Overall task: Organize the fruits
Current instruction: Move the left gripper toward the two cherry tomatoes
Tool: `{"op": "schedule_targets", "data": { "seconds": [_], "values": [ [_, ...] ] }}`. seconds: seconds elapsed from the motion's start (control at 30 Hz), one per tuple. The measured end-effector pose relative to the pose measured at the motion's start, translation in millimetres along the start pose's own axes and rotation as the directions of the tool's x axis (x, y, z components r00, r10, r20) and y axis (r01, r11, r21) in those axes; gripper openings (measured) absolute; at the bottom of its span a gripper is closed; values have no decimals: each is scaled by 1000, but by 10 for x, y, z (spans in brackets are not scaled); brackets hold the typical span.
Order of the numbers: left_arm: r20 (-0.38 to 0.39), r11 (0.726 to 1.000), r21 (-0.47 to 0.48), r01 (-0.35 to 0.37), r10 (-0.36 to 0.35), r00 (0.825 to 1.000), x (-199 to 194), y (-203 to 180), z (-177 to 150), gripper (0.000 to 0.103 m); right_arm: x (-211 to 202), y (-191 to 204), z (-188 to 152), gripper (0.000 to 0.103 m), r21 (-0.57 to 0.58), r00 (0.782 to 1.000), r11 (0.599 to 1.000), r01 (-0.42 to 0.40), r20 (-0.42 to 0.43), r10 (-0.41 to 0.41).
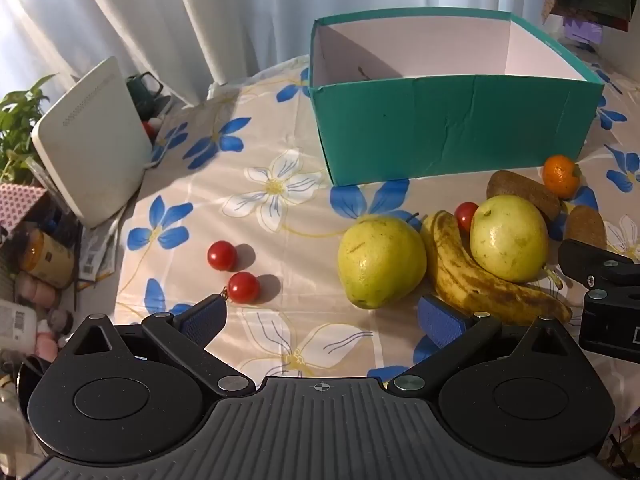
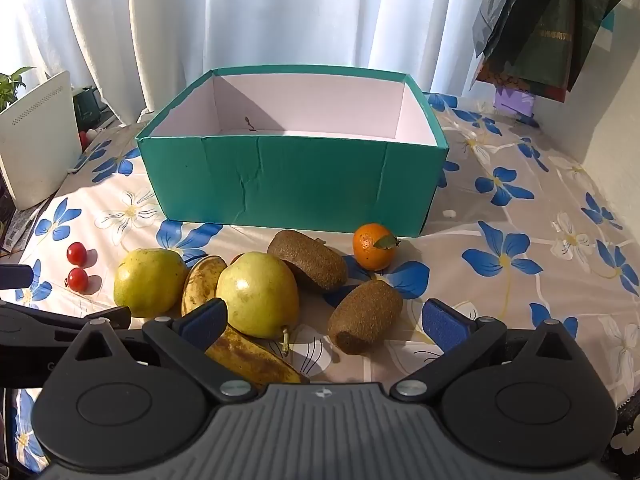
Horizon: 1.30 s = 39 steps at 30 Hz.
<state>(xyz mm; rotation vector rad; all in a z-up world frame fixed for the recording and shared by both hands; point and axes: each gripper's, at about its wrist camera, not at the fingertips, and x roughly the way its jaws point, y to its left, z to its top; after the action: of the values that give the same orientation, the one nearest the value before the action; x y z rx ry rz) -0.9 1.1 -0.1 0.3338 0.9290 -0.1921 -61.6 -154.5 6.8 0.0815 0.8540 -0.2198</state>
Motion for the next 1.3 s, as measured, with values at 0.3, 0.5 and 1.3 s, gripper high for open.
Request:
{"op": "schedule_targets", "data": {
  "seconds": [0.3,0.5,1.3],
  "values": [
    [-41,1000,-13,-4,3,999,68,-8,10,103,-12,-6,5,103,1,1000,1000,-2,2,2],
    [-43,1000,-9,-2,1,999,63,0,-2,103,-29,16,4,103,-1,1000,1000,-1,4,1],
    [-63,998,-42,35,-38,997,92,64,-5,103,-63,62,-2,103,-27,1000,999,-20,24,20]
  ]
}}
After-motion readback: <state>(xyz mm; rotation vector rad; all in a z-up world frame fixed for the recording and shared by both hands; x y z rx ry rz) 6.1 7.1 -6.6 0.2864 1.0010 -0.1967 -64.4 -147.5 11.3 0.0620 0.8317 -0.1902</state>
